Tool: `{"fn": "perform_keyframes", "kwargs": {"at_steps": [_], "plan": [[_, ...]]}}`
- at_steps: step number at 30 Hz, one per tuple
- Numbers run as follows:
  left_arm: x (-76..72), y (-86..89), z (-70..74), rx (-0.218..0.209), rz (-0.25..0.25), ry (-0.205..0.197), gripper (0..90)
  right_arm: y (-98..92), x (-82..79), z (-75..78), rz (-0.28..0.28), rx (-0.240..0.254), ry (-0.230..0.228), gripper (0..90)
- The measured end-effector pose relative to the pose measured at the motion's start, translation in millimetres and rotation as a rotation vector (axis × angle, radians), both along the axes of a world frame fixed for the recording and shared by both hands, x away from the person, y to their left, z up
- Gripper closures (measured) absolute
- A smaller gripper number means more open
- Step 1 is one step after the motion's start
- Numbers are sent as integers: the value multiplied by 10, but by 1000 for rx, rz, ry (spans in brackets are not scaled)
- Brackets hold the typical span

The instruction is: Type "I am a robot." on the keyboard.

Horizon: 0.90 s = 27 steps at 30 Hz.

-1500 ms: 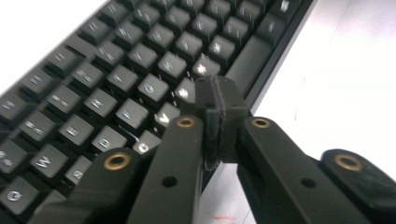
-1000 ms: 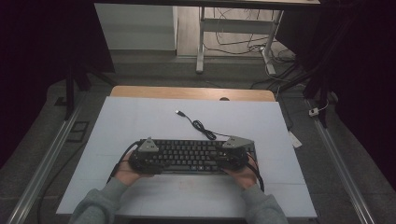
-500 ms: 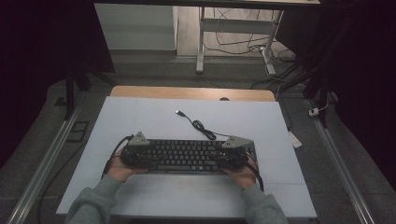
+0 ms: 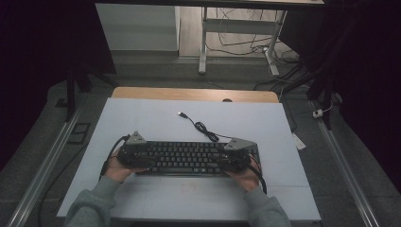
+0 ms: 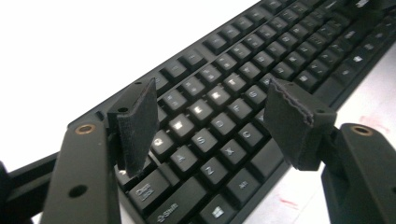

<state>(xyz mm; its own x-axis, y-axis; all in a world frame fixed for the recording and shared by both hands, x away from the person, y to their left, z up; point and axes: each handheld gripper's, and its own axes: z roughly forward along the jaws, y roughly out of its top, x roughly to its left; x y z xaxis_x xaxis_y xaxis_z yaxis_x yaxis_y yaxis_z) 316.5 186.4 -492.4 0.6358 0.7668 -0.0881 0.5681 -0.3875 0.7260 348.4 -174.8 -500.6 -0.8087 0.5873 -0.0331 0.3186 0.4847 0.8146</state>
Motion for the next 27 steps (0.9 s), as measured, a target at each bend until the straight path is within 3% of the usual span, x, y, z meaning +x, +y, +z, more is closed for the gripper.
{"fn": "perform_keyframes", "kwargs": {"at_steps": [5,23,27], "plan": [[19,40,-31,22,27,12,380,-6,6,-3,-2,6,1,529],[34,60,-127,89,7,43,850,1,9,-14,-3,-4,5,527],[39,48,-147,102,-7,54,888,-4,13,-16,-6,-5,3,527]]}}
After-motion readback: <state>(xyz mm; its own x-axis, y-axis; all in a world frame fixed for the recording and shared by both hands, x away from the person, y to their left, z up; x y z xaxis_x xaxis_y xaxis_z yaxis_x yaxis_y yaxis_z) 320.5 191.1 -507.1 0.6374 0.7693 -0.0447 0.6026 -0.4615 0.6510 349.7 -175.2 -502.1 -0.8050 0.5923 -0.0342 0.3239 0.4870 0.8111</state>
